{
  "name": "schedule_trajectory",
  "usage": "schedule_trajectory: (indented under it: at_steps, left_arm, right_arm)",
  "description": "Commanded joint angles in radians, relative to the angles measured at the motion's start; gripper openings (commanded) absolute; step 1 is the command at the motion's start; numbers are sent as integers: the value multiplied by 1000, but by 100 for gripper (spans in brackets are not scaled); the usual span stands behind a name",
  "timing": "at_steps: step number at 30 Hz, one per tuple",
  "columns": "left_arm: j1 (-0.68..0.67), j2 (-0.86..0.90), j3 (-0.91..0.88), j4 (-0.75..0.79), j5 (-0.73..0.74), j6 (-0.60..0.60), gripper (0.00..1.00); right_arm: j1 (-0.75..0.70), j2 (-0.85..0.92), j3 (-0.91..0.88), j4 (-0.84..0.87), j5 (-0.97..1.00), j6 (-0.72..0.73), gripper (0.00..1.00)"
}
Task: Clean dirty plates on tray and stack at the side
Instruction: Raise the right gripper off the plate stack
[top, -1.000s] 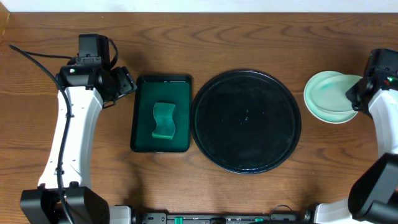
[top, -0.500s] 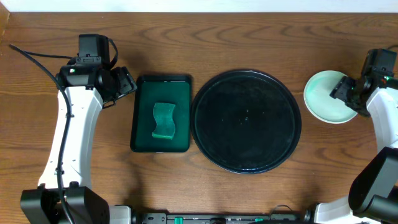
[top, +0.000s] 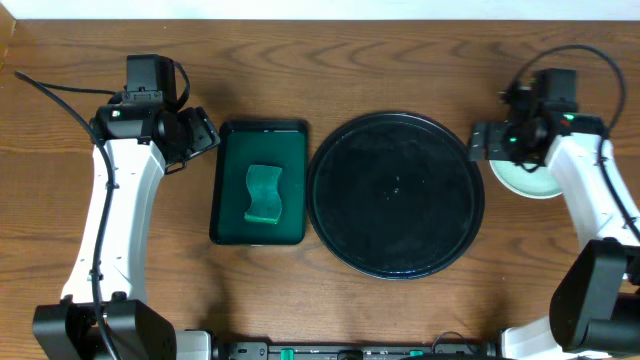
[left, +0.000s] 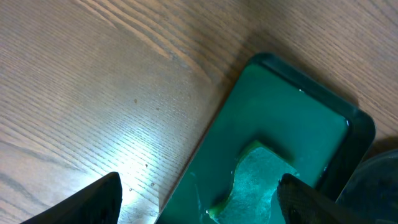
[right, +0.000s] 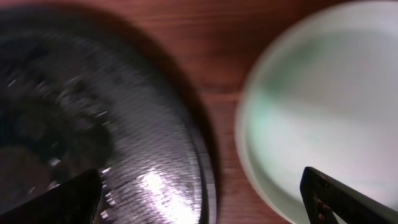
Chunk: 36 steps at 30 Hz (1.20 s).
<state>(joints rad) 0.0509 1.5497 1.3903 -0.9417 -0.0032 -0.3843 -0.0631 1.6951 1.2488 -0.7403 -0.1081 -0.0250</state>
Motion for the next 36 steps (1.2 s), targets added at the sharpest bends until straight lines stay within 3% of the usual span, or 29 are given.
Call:
schedule_trajectory:
  at_steps: [1, 36]
  left_arm:
    - [5, 5, 8, -3, -6, 10, 80]
    - [5, 5, 8, -3, -6, 10, 80]
  right_arm:
    - [53, 0, -3, -5, -16, -63, 99]
    - [71, 0, -3, -12, -16, -62, 99]
